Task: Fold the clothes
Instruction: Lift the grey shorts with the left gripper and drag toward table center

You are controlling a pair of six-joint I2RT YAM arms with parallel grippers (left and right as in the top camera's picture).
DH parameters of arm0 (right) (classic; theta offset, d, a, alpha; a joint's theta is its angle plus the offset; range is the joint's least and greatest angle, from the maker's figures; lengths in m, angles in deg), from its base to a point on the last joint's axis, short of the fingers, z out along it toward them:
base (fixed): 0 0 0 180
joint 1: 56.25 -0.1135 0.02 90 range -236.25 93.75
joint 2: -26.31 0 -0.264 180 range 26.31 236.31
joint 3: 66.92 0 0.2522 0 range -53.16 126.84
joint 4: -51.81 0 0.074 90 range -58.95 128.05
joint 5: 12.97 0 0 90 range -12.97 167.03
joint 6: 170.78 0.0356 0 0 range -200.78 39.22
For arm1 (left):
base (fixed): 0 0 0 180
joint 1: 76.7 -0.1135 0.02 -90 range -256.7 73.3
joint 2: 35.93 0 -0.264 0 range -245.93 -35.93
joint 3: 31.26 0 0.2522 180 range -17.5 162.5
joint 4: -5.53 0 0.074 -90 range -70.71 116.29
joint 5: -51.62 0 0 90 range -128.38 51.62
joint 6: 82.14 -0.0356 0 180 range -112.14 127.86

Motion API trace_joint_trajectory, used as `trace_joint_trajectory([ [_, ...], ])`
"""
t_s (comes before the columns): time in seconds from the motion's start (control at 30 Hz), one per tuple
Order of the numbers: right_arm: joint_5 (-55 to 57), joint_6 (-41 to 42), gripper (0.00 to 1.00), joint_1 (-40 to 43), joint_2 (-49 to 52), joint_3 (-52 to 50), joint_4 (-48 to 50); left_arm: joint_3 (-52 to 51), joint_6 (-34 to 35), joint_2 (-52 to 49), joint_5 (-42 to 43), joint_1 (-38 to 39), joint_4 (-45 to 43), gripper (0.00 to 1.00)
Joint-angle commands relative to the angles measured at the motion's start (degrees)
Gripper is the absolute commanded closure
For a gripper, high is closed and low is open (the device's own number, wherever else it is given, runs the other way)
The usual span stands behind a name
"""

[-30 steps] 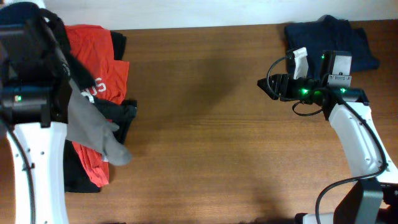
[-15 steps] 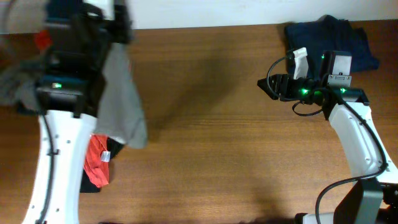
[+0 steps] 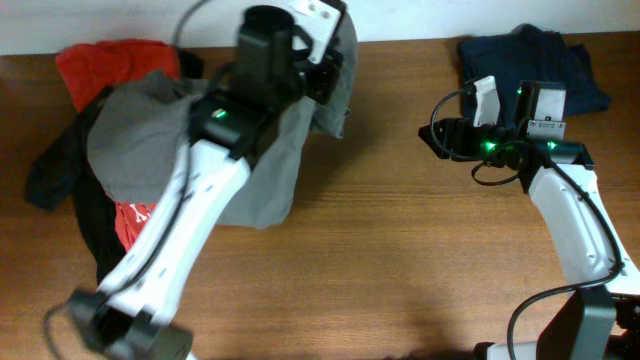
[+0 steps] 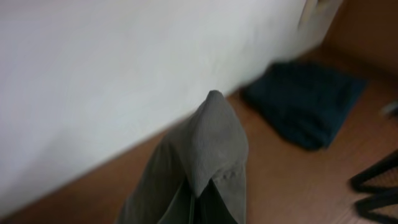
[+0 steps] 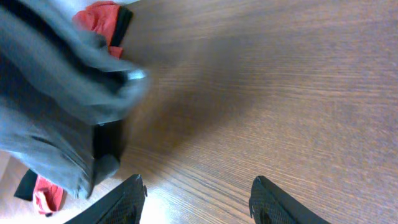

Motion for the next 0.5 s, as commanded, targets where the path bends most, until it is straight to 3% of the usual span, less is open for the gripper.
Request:
trace_joint_trajectory([
  [0.0,1.7,2.7,0.41,3.0,-0.7,0.9,0.2,0.9,1.1,-6.4,1.0,0.3,-2.4,1.0],
  [0.2,-2.2,3.7,0.41,10.1,-0.7,0.9,0.2,0.9,3.3,-12.4,3.4,0.5,-10.5,0.99],
  [0.47,-7.4,3.7,0.4,17.7,-0.7,0.9,-0.1,0.9,8.4,-17.2,7.3,4.5,-31.1,0.99],
])
